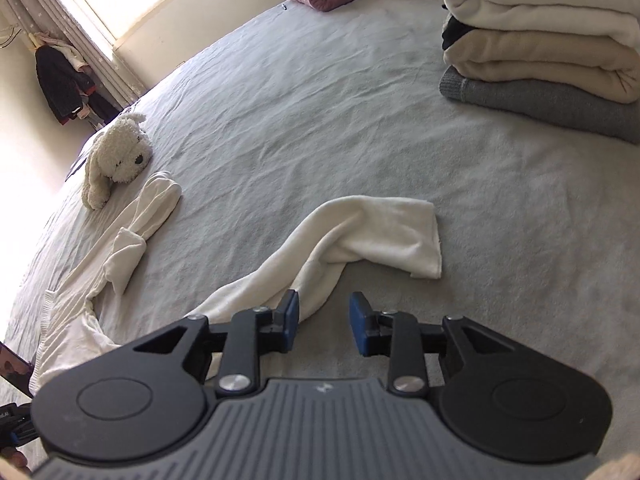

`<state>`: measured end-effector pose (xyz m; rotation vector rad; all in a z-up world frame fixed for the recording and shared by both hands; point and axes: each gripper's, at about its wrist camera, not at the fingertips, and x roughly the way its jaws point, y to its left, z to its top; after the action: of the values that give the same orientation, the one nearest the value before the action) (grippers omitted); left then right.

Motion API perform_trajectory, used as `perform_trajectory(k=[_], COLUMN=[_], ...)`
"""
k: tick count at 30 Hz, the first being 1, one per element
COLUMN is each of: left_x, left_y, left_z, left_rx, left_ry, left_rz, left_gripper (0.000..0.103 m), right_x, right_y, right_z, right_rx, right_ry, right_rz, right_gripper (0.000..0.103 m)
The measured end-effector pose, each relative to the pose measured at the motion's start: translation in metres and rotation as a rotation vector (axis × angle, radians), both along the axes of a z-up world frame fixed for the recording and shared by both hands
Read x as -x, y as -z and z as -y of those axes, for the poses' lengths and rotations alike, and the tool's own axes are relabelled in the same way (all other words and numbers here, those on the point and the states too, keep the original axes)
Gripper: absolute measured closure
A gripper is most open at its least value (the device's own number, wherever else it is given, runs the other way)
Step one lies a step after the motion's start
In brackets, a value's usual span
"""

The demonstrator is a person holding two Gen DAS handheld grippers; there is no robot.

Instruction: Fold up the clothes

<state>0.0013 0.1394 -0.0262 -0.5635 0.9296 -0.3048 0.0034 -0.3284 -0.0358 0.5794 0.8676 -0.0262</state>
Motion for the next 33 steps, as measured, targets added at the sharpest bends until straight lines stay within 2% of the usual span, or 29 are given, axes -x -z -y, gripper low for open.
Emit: perform_trajectory(k=[5,13,17,19,21,23,25,33], left_x=[0.013,0.031,0.032,0.030,0.028,0.026,0.026,0.043], left_y=[0.000,0.003,0.009,0.014,0.019,0.022,0.022,0.000], left_z=[-0.034,-0.104,-0.129,-0.136,-0.140,-0.141,-0.140,-0.146], left_rx=[-0.043,-0.089,-0.091,-0.076,-0.057,-0.049,-0.056,-0.081], left_ry=[-0.099,-0.347,-0.454,-0.488,-0.511,-0.529,-0.539,-0.587], left_rz=[0.018,0.061,0.061,0.052,0.047,0.048,0.056,0.105], left_gripper=[0.076,0.076,0.076,0.076,0.077,0.083,0.103,0.103], right_x=[0.002,0.004,0.003,0.002,0.000,0.000,0.004,0.032], right_y=[0.014,0.021,0.025,0.028,0.030,0.031,0.028,-0.006], right_z=[-0.007,-0.023,-0.033,-0.036,-0.039,-0.041,-0.041,-0.043], right_rx=[-0.141,-0.228,-0.236,-0.236,-0.233,-0.228,-0.222,-0.164], right_ry=[0.010,0.032,0.036,0.038,0.039,0.041,0.054,0.062], right_rz=[-0.019,0.012,0.033,0.043,0.049,0.055,0.066,0.142], right_gripper=[0.069,0.069,0.074,0.080,0.093,0.100,0.100,0.100])
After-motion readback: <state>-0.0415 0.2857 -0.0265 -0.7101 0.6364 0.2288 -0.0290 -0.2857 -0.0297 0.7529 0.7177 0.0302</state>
